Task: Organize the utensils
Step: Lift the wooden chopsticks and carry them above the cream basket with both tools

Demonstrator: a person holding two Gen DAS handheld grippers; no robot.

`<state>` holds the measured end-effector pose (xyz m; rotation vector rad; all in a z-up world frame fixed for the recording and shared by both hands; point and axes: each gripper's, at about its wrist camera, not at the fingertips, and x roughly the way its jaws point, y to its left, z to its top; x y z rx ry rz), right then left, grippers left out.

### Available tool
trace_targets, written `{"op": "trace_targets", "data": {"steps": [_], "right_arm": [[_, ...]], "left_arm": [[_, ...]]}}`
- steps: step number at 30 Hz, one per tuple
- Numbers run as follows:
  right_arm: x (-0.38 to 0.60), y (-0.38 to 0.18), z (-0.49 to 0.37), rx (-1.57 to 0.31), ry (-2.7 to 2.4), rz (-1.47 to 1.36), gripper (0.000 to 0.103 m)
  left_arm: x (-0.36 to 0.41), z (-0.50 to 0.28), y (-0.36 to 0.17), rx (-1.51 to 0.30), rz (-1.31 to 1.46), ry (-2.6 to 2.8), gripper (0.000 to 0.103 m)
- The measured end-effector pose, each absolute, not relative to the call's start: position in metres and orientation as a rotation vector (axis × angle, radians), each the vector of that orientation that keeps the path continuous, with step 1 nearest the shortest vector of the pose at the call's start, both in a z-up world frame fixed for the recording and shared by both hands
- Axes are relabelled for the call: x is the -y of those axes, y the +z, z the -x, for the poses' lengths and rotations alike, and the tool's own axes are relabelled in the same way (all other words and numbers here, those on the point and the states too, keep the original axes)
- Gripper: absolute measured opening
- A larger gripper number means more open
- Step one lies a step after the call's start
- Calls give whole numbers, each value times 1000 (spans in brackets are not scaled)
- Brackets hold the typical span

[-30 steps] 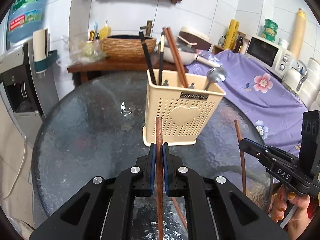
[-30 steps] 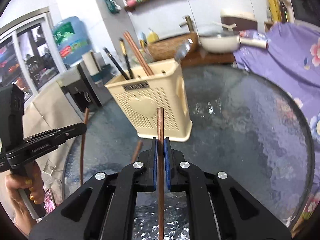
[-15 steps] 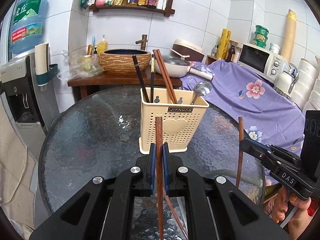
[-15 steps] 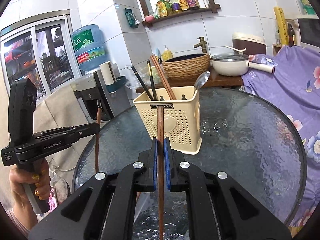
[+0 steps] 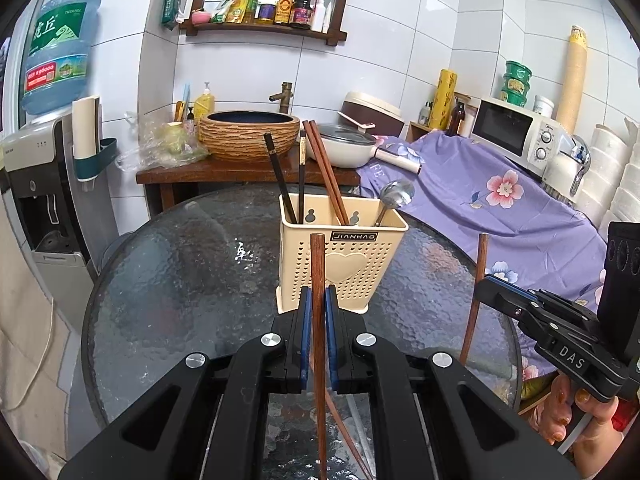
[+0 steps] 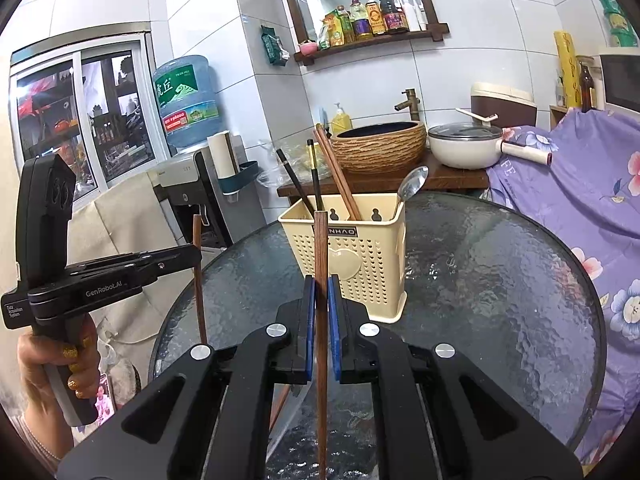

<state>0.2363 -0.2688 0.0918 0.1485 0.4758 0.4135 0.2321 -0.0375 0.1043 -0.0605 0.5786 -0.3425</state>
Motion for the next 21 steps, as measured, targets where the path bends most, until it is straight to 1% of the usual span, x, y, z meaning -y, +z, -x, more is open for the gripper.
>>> {"op": "trace_targets", "data": {"steps": [11,21], "right_arm": [[259,115,-242,-437,423,-113,7],[252,146,-257,-406,424,-81,7]], "left_arm": [[36,-230,124,-531,63,-347,6],[40,-239,161,-469,64,-359,6]]}}
